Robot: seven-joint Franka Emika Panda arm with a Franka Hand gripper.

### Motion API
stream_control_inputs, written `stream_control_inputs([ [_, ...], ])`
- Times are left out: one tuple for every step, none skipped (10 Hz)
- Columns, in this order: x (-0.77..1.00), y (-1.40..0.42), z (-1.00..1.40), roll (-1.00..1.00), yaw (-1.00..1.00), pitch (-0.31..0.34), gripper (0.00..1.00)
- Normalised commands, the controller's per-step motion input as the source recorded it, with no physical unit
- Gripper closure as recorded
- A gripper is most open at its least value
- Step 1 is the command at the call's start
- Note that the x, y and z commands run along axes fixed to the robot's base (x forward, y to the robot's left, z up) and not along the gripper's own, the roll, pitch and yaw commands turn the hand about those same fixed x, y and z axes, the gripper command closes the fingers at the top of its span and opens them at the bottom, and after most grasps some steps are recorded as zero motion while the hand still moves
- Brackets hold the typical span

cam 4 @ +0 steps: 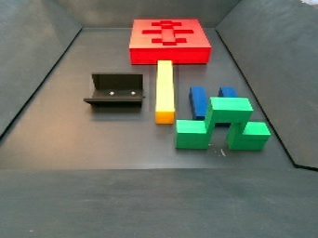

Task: Pick up the purple object. Move up. Place the purple object on the fixture. Regrasp the purple object. Move to above the board. Insert the purple object.
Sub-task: Insert the purple object.

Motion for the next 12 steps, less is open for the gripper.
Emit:
stream_control_inputs([
  [0.13, -0.67, -0.47, -0.12, 0.04, -0.090, 1.00],
  [0.21, -0.65, -0.53, -0.13, 0.06, -0.074, 1.00],
  [0.21, -0.68, -0.61, -0.10, 0.04, -0.084, 1.00],
  [0.22, -0.68, -0.69, -0.08, 0.02, -0.091, 1.00],
  [0.21, -0.59, -0.79, -0.05, 0.05, -0.134, 1.00],
  [0.18, -0.44, -0.80, 0.00, 0.16, -0.119, 1.00],
  [0.20, -0.27, -0.76, 0.00, 0.17, -0.087, 1.00],
  [0.17, -0.21, -0.61, 0.05, 0.16, -0.033, 1.00],
  [0.17, -0.15, -0.54, 0.08, 0.10, -0.014, 1.00],
  [0.01, -0.07, -0.51, 0.12, 0.10, -0.010, 1.00],
  [0.00, 0.00, -0.37, 0.06, 0.11, -0.020, 1.00],
  [0.00, -0.03, -0.33, 0.04, 0.09, -0.013, 1.00],
])
